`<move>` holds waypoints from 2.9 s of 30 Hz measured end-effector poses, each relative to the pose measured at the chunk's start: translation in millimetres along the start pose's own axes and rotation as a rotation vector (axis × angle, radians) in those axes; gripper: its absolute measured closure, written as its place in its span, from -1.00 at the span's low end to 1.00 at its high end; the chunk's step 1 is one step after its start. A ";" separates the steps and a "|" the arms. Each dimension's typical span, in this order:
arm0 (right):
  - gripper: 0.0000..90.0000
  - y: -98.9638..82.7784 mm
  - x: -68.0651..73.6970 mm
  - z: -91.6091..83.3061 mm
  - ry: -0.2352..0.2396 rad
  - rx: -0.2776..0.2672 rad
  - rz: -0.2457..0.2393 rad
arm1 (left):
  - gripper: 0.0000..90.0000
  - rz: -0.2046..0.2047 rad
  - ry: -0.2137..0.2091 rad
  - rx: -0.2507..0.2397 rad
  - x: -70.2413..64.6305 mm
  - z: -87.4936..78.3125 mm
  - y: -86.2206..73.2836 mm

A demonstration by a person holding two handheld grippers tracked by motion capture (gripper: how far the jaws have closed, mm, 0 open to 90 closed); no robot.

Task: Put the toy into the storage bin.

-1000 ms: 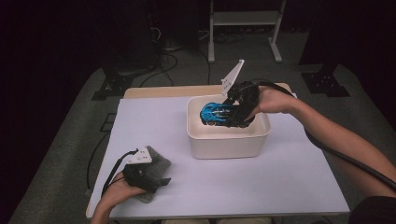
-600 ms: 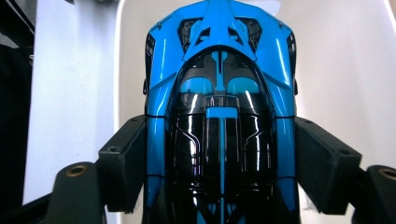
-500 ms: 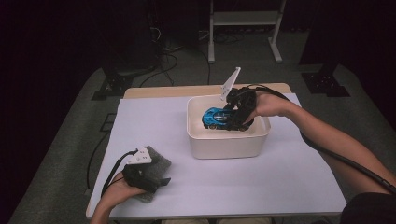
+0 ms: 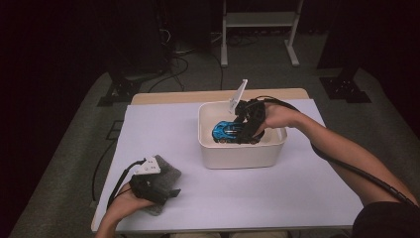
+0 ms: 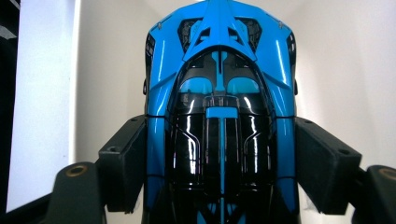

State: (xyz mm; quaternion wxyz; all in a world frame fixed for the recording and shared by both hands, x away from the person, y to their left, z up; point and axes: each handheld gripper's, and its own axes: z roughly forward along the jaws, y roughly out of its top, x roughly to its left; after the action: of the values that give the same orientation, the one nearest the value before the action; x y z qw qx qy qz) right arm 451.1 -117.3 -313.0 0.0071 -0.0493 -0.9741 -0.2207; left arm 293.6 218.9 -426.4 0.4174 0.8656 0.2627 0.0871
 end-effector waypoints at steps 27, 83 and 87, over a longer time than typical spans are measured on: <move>-0.44 1.4 -14.0 35.6 0.045 0.051 0.001 | -0.83 -0.013 0.001 -0.005 1.4 -2.9 -1.0; -0.41 3.5 -22.6 69.8 0.117 0.121 0.033 | -0.83 -0.016 0.011 -0.021 3.1 -9.4 -4.6; -0.44 4.2 -23.7 70.8 0.113 0.130 0.041 | -0.83 -0.017 0.010 -0.022 3.1 -9.1 -5.0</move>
State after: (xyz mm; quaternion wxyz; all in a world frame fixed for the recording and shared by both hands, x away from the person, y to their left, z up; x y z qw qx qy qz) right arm 475.7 -85.2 -376.0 0.0698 -0.0560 -0.9832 -0.1592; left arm 291.0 229.3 -424.6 0.4263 0.8581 0.2713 0.0908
